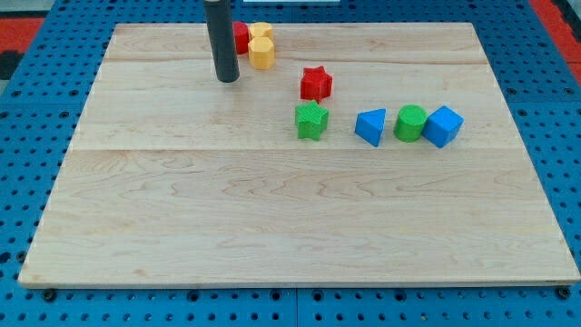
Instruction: Push the yellow heart parallel to the left of the yellow hexagon
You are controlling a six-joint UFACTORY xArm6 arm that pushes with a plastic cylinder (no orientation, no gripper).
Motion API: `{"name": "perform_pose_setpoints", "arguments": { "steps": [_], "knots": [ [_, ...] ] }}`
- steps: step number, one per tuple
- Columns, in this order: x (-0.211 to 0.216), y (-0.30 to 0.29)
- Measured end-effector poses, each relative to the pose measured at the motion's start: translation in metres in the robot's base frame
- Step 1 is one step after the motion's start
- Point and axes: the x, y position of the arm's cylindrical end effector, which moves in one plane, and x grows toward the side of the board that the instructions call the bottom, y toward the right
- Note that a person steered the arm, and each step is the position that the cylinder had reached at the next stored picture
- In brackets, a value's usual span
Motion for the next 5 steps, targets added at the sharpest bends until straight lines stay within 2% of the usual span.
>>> {"name": "perform_pose_setpoints", "arguments": {
  "steps": [1,2,3,4,5],
  "knots": [
    [0.002,0.038],
    [-0.013,0.093],
    [-0.028,0.112],
    [-0.025,0.051],
    [0.044,0.096]
  ]
}}
